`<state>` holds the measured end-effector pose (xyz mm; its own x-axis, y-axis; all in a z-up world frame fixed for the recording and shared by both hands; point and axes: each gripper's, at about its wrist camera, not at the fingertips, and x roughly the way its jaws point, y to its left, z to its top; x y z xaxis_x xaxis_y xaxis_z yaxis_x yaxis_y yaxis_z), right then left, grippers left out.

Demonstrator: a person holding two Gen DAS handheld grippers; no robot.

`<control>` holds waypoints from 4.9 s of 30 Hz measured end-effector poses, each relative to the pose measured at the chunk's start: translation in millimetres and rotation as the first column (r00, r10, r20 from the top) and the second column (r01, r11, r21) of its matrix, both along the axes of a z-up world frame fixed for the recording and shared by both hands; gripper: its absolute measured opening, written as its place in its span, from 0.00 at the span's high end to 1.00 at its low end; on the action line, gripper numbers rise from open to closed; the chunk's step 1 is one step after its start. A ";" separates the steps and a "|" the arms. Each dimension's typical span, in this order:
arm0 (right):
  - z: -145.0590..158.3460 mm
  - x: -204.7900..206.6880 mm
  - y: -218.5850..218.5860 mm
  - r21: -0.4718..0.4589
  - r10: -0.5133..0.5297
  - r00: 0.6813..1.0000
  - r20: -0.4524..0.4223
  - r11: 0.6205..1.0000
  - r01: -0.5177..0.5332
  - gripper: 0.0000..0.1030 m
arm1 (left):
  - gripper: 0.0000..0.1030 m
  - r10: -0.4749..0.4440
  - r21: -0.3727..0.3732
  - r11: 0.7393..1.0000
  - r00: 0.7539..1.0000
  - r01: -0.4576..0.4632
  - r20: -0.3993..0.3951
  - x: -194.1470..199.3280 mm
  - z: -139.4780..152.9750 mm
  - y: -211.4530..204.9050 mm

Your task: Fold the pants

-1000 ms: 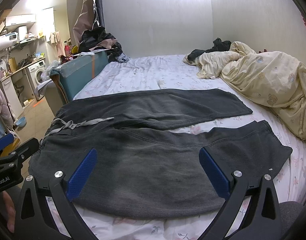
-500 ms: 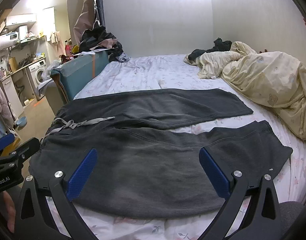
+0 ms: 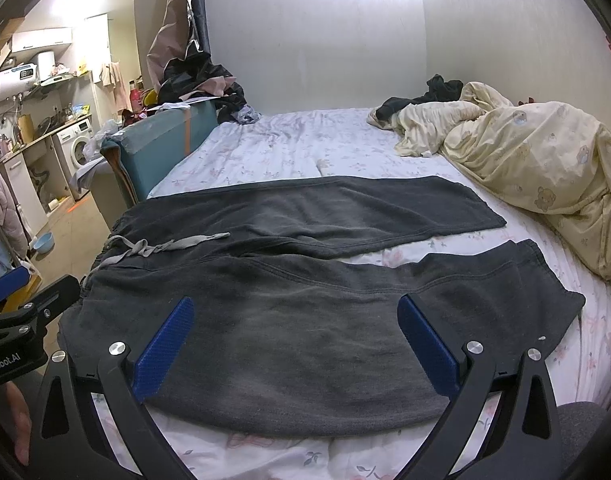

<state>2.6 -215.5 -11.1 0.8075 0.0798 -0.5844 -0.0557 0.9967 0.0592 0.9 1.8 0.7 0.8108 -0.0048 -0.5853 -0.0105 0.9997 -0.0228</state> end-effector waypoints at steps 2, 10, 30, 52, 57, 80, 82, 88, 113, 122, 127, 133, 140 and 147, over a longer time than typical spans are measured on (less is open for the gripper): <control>-1.8 0.0 0.9 -0.006 -0.002 1.000 0.002 1.000 0.002 0.00 | 0.00 -0.001 -0.008 1.000 1.000 0.001 0.003 -0.8 -0.4 0.1; -2.9 0.7 -0.2 -0.007 -0.006 1.000 0.000 1.000 0.006 0.00 | 0.00 -0.001 -0.010 1.000 1.000 0.001 -0.002 -2.0 -0.8 2.5; -2.9 -0.1 -1.6 0.001 0.006 1.000 -0.009 1.000 -0.006 0.00 | 0.00 -0.001 -0.027 1.000 1.000 0.001 0.013 -3.8 1.6 8.8; 1.4 -0.9 -33.4 0.188 -0.003 0.997 -0.075 0.982 0.018 0.00 | 0.00 0.312 -0.131 0.938 0.947 -0.320 -0.080 40.0 -1.9 136.7; 0.6 0.2 -43.1 0.262 -0.006 0.995 -0.100 0.965 0.032 0.00 | 0.02 0.517 -0.244 0.800 0.836 -0.549 -0.184 32.8 -32.6 209.9; -30.3 18.2 -80.2 0.462 -0.052 0.964 -0.262 0.870 0.173 0.00 | 0.58 0.484 -0.520 0.430 0.675 -0.738 -0.557 53.0 -203.6 253.3; -31.0 18.9 -81.2 0.469 -0.051 0.964 -0.262 0.866 0.173 0.00 | 0.82 0.483 -0.539 0.438 0.693 -0.720 -0.535 54.0 -193.3 252.0; -32.3 17.9 -81.3 0.467 -0.035 0.963 -0.266 0.870 0.161 0.00 | 0.92 0.532 -0.450 0.583 0.736 -0.677 -0.418 61.5 -117.6 227.9; -168.6 35.2 -197.3 0.553 -0.356 0.751 -0.556 0.515 0.654 0.10 | 0.92 0.502 -0.175 0.772 0.755 -0.611 -0.421 91.4 -63.8 204.7; -142.9 50.8 -341.8 0.425 -0.622 0.570 -0.538 0.383 0.820 0.18 | 0.92 0.512 -0.152 0.777 0.753 -0.611 -0.413 93.2 -64.2 203.5; -140.9 36.9 -405.5 0.395 -0.723 0.403 -0.561 0.194 0.898 0.36 | 0.92 0.511 -0.152 0.774 0.749 -0.614 -0.422 91.4 -66.3 206.2; -125.6 41.1 -439.3 0.304 -0.765 0.337 -0.550 0.193 0.933 0.97 | 0.92 0.515 -0.150 0.770 0.744 -0.619 -0.426 92.1 -66.0 205.2; -53.8 36.3 -426.0 0.331 -0.868 0.322 -0.378 0.198 0.922 0.98 | 0.93 0.511 -0.213 0.742 0.742 -0.636 -0.435 87.2 -58.7 214.9; -9.2 55.4 -428.7 0.363 -0.844 0.435 -0.314 0.316 0.876 0.98 | 0.93 0.489 -0.247 0.731 0.742 -0.636 -0.459 88.6 -41.8 221.4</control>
<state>57.9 -644.2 -20.3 0.5422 -0.4038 -0.7369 0.8370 0.3366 0.4314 89.5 223.1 -41.1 0.4785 0.1150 -0.8705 -0.6480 0.7152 -0.2617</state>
